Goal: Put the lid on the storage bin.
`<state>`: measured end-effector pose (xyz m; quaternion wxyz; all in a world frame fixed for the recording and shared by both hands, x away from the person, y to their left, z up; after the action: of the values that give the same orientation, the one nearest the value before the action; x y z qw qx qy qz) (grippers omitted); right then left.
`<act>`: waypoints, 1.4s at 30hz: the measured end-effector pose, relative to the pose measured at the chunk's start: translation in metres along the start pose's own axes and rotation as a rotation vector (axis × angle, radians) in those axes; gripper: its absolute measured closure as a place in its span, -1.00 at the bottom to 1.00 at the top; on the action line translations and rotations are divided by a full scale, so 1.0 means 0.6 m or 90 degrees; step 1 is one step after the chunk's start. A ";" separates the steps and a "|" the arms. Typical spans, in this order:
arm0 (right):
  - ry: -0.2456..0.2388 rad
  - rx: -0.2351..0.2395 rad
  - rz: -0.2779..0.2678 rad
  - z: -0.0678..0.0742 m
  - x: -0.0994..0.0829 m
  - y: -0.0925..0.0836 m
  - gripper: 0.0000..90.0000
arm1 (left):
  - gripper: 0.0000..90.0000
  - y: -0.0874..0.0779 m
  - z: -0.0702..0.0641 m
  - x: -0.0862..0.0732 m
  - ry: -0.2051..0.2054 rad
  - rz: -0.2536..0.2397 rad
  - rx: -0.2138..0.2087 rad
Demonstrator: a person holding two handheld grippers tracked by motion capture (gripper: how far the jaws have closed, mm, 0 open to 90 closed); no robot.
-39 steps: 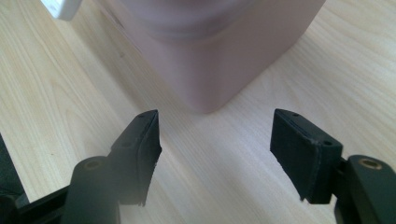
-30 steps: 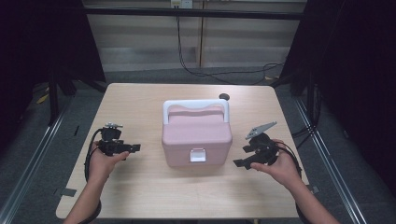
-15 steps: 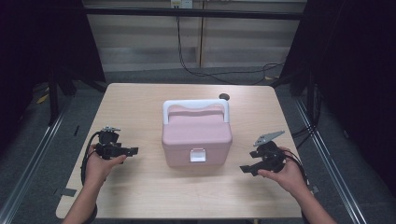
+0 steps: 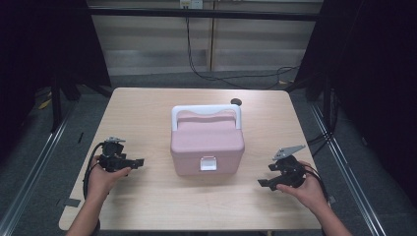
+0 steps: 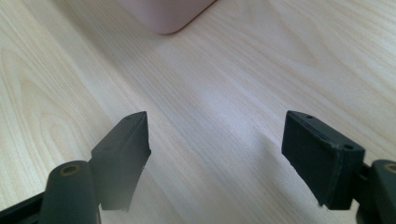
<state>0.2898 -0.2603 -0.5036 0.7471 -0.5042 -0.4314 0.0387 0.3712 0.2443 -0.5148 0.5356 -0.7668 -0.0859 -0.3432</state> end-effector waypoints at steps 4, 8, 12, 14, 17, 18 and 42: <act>0.003 -0.001 -0.007 -0.003 -0.009 -0.001 -0.50 | -0.57 -0.001 0.004 -0.005 0.007 0.000 0.005; 0.001 -0.002 -0.001 -0.004 -0.018 0.001 -0.50 | -0.57 -0.001 0.005 -0.011 0.010 0.001 0.007; -0.002 -0.007 -0.002 -0.005 -0.028 0.001 -0.50 | -0.57 -0.002 0.007 -0.016 0.016 0.005 0.009; 0.002 -0.008 -0.006 -0.006 -0.030 0.000 -0.50 | -0.57 -0.003 0.009 -0.018 0.024 0.006 0.015; 0.002 -0.015 -0.010 -0.011 -0.041 -0.001 -0.51 | -0.58 -0.004 0.010 -0.023 0.026 0.004 0.015; 0.002 -0.015 -0.010 -0.011 -0.041 -0.001 -0.51 | -0.58 -0.004 0.010 -0.023 0.026 0.004 0.015; -0.026 -0.044 -0.119 -0.011 -0.082 0.006 -0.62 | -0.72 -0.001 0.004 -0.051 0.107 -0.073 0.028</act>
<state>0.2648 -0.2876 -0.5369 0.7203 -0.4865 -0.4931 -0.0359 0.3491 0.2536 -0.5339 0.5371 -0.7172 -0.0916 -0.4344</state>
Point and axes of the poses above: each handheld gripper's, and its own axes: y roughly forward along the jaws, x roughly out of its top, z roughly to its left, the point moved 4 cm from there along y, roughly forward along the jaws, and after that the axes turned 2 degrees about -z, right-handed, at the moved point
